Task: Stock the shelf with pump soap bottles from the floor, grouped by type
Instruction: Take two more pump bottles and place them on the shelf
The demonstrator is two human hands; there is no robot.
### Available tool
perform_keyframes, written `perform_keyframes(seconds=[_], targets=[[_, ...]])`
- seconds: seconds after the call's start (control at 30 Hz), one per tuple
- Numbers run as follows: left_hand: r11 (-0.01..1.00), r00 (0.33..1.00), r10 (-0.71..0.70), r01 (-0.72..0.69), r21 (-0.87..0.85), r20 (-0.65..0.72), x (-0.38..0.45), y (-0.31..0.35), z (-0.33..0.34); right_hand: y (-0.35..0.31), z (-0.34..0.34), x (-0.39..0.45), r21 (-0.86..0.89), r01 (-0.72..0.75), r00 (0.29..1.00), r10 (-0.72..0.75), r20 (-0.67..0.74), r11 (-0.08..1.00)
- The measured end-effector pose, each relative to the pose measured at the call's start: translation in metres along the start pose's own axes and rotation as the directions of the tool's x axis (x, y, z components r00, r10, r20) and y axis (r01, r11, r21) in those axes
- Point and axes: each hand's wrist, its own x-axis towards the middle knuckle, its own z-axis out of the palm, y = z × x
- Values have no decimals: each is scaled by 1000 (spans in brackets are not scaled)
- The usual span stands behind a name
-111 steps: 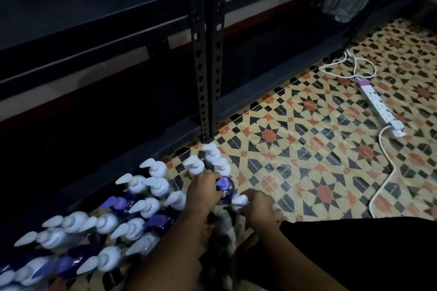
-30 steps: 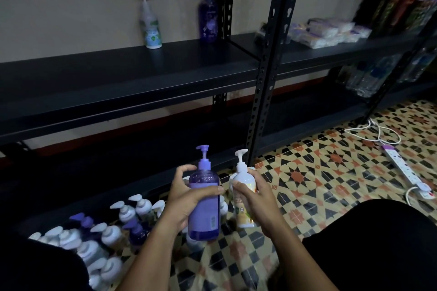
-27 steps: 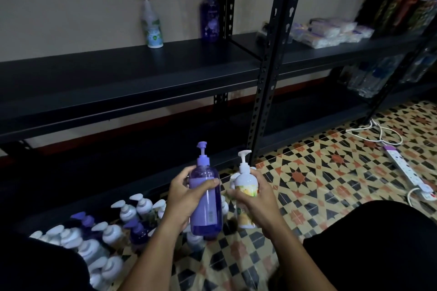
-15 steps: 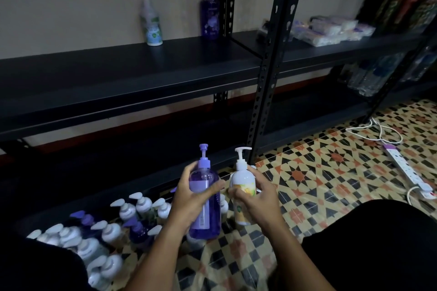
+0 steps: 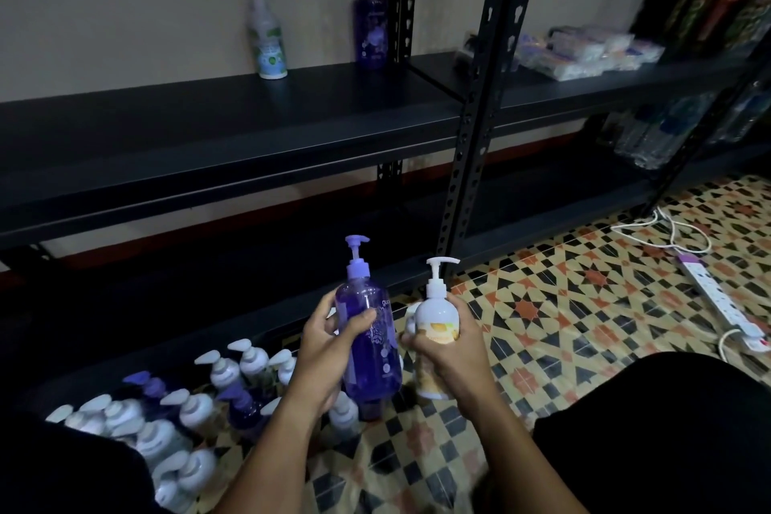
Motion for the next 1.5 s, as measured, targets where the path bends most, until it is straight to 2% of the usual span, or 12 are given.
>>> perform_keyframes(seconds=[0.17,0.27,0.37,0.5,0.63,0.87,1.0,1.13,1.5], targets=[[998,999,-20,23,-57,37,0,-5,-1,-3,0,-1,22,13,997,-11,-82,1000],[1000,1000,-5,5,-25,22,0,-4,-2,-7,0,-3,14,42,993,-40,-114,999],[999,999,35,-35,11,19,2,-3,-2,-12,2,-6,12,83,992,-81,-97,996],[995,996,93,-93,-28,-2,3,0,-3,-16,7,-7,23,138,987,-136,-86,990],[992,993,113,-111,-53,28,3,4,-1,-20,9,-8,67,134,988,-129,-79,989],[993,991,117,-116,-14,69,0,6,4,-26,21,-10,26,174,984,-173,-39,984],[970,980,200,-199,137,5,-3,12,8,-35,28,-13,24,205,977,-203,-56,978],[947,966,259,-254,195,0,3,23,5,-44,31,-11,15,252,964,-250,-91,968],[878,885,463,-450,165,-50,27,93,12,-108,56,30,30,400,909,-393,-141,916]])
